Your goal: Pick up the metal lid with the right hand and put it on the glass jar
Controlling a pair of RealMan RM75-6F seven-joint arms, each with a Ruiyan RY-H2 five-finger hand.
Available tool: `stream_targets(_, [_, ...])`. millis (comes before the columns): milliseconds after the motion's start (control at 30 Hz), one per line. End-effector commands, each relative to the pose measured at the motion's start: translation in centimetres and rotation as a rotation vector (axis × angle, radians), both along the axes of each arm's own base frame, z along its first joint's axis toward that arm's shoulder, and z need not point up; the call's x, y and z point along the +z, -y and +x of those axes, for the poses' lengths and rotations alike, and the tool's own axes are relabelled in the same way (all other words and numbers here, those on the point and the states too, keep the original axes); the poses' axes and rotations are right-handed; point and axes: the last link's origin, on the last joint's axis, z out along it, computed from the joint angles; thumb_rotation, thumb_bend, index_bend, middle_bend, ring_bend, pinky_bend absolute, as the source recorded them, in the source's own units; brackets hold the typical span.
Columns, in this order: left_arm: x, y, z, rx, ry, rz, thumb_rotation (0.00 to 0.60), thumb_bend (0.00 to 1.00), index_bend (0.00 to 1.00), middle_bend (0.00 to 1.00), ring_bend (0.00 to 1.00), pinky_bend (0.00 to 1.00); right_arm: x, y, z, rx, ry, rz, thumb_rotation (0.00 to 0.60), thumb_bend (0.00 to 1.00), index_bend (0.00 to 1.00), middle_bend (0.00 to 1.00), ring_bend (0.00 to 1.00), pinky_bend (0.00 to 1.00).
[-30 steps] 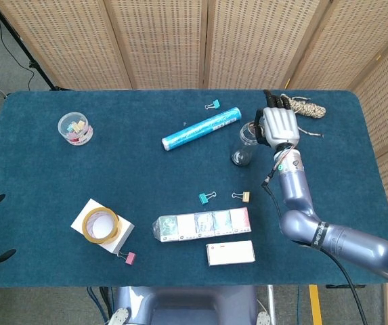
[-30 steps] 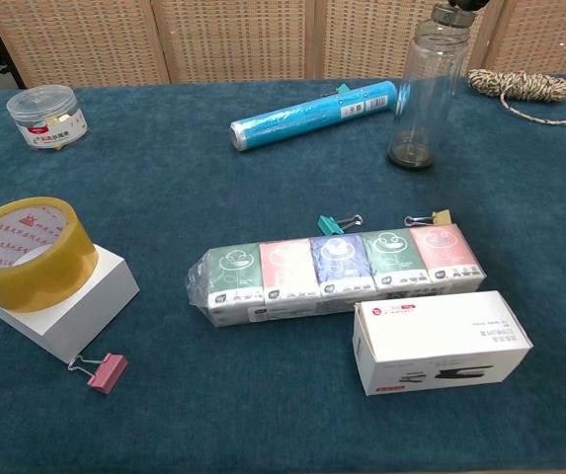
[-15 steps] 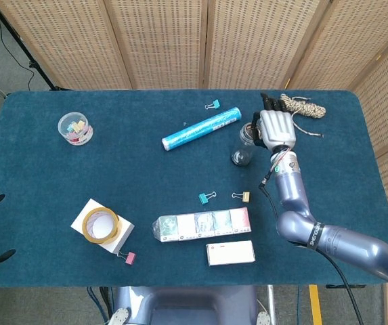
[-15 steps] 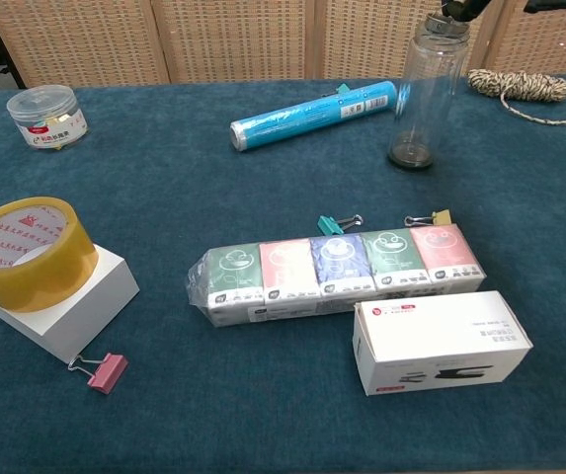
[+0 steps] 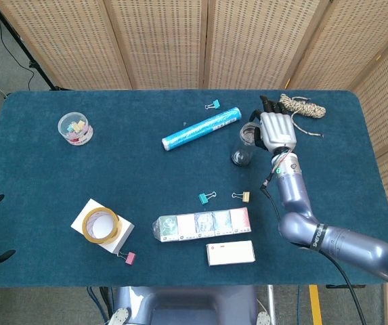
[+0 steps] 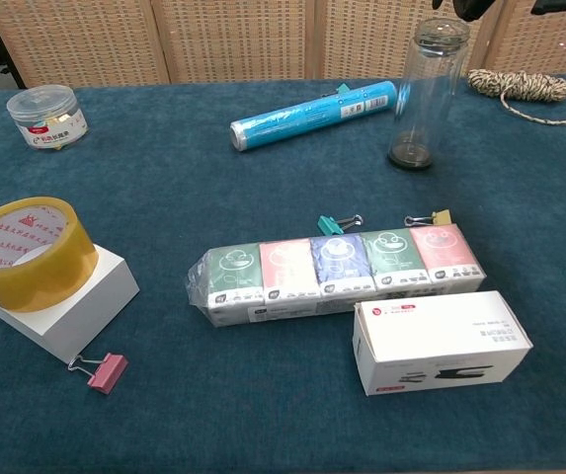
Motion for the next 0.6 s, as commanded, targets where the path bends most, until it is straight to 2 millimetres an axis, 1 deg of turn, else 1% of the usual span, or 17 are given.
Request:
stream_targets(33, [0.0, 0.0, 0.0, 0.000, 0.001, 0.001, 0.600, 0.00, 0.00, 0.00, 0.00, 0.00, 0.1, 0.0, 0.0, 0.002, 0.000, -0.001, 0.600, 0.67, 0.34, 0.00, 0.00, 0.00])
stream_targets(167, [0.1, 0.0, 0.0, 0.000, 0.002, 0.001, 0.600, 0.00, 0.00, 0.00, 0.00, 0.00, 0.5, -0.2, 0.3, 0.013, 0.002, -0.009, 0.600, 0.67, 0.34, 0.00, 0.00, 0.00])
stream_targets(333, [0.1, -0.1, -0.1, 0.001, 0.003, -0.001, 0.600, 0.00, 0.00, 0.00, 0.00, 0.00, 1.8, -0.9, 0.3, 0.045, -0.006, -0.037, 0.600, 0.67, 0.34, 0.00, 0.00, 0.00])
stream_targets(500, [0.0, -0.1, 0.0, 0.001, 0.001, -0.002, 0.600, 0.00, 0.00, 0.00, 0.00, 0.00, 3.4, -2.4, -1.1, 0.066, -0.007, -0.044, 0.600, 0.67, 0.33, 0.00, 0.00, 0.00])
stream_targets(600, [0.0, 0.0, 0.0, -0.001, 0.000, -0.001, 0.600, 0.00, 0.00, 0.00, 0.00, 0.00, 4.1, -3.4, -2.4, 0.065, 0.008, -0.025, 0.600, 0.67, 0.25, 0.00, 0.00, 0.00])
